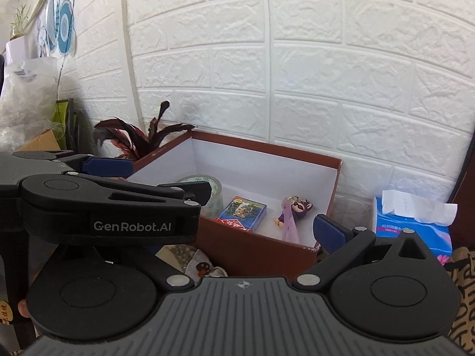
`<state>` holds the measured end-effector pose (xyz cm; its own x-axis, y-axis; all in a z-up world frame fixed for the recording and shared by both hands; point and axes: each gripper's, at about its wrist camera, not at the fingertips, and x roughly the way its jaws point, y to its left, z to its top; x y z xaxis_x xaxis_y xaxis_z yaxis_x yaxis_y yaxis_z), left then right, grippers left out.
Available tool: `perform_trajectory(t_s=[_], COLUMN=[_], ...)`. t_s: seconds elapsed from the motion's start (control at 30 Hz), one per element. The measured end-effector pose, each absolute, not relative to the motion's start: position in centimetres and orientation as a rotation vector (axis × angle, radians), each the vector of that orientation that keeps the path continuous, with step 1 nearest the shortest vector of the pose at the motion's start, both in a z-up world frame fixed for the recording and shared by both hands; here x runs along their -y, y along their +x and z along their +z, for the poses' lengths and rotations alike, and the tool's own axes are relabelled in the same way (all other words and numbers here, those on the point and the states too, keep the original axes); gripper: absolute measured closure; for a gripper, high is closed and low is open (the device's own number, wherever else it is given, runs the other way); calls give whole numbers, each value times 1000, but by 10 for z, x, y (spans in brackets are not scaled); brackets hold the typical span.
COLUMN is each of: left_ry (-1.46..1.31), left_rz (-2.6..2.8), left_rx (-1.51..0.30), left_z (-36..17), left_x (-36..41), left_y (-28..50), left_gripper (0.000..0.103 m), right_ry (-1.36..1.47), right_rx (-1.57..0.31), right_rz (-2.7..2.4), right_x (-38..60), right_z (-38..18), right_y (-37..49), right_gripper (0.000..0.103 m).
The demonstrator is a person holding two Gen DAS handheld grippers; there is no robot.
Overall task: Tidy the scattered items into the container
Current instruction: 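Withdraw both grippers from the brown box back toward the table items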
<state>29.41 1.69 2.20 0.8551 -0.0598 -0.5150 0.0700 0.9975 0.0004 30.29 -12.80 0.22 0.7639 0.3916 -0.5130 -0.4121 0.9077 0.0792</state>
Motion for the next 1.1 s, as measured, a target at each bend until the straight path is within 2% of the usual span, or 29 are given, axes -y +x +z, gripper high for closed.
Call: perform_trajectory(t_s=[0.83, 1.1], left_ry=[32, 12], left_rz=[9, 5], left_rx=[-427, -455], left_z=[31, 19], left_x=[-8, -8], left_y=[161, 134], left_gripper=[0, 0], right_ry=[-89, -65], right_rx=[-470, -465], right_rz=[470, 449], right_x=[133, 136], right_z=[12, 1], right_y=[182, 153], right_gripper=[1, 1])
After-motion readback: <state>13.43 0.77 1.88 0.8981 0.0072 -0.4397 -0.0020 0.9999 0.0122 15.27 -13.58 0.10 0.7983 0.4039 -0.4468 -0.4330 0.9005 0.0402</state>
